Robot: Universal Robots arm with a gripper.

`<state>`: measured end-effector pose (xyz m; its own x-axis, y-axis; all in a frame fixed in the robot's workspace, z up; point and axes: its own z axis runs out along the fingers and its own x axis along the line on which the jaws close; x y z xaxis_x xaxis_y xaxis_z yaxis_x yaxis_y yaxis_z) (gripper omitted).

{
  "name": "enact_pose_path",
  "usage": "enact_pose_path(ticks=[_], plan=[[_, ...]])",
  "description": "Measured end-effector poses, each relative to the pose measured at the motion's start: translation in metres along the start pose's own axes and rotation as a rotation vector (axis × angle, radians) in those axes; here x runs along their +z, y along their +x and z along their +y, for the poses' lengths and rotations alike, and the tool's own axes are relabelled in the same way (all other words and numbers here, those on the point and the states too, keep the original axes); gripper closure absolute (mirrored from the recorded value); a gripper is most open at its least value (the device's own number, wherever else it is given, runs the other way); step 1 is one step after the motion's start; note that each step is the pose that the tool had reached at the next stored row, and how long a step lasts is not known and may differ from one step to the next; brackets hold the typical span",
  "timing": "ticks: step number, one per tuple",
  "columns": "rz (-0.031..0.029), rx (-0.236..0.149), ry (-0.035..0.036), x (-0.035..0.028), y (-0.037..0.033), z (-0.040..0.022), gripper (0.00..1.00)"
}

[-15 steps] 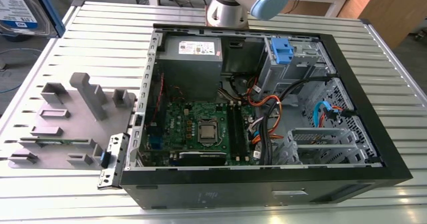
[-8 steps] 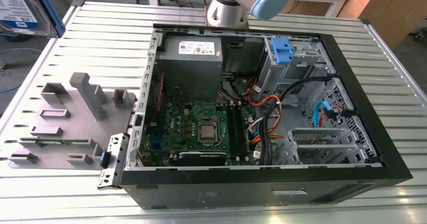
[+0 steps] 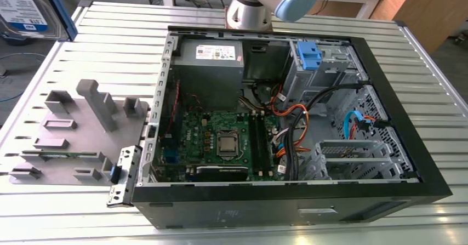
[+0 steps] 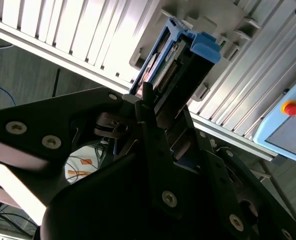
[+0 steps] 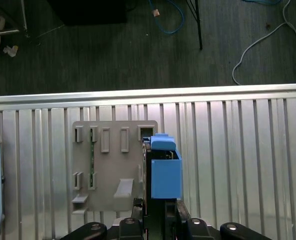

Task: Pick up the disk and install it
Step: 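Pick up the disk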

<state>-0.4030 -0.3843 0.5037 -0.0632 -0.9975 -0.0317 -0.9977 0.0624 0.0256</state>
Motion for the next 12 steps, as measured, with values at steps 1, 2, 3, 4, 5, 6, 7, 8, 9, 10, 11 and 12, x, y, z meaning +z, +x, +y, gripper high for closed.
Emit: enact_pose_path(ticks=[1, 2, 3, 4, 5, 6, 7, 8, 9, 10, 11, 12], plan=[[0.0000, 0.000, 0.0000, 0.0000, -0.0001, -0.0020, 0.65], [0.0000, 0.000, 0.0001, -0.0001, -0.0002, -0.0041, 0.65], [0.0000, 0.000, 0.0000, -0.0002, -0.0004, -0.0061, 0.65], [0.0000, 0.000, -0.0001, -0.0002, -0.0005, -0.0081, 0.65], [0.0001, 0.000, -0.0001, -0.0003, -0.0006, -0.0102, 0.65], [0.0001, 0.000, -0.0001, -0.0003, -0.0008, -0.0124, 0.65], [0.0000, 0.000, 0.0000, -0.0003, -0.0009, -0.0143, 0.65], [0.0000, 0.000, 0.0000, -0.0004, -0.0010, -0.0162, 0.65], [0.0000, 0.000, 0.0000, -0.0004, -0.0011, -0.0179, 0.65], [0.0000, 0.000, 0.0000, -0.0005, -0.0012, -0.0197, 0.65], [0.0000, 0.000, 0.0000, -0.0005, -0.0013, -0.0214, 0.65], [0.0001, 0.000, -0.0001, -0.0006, -0.0014, -0.0225, 0.65]])
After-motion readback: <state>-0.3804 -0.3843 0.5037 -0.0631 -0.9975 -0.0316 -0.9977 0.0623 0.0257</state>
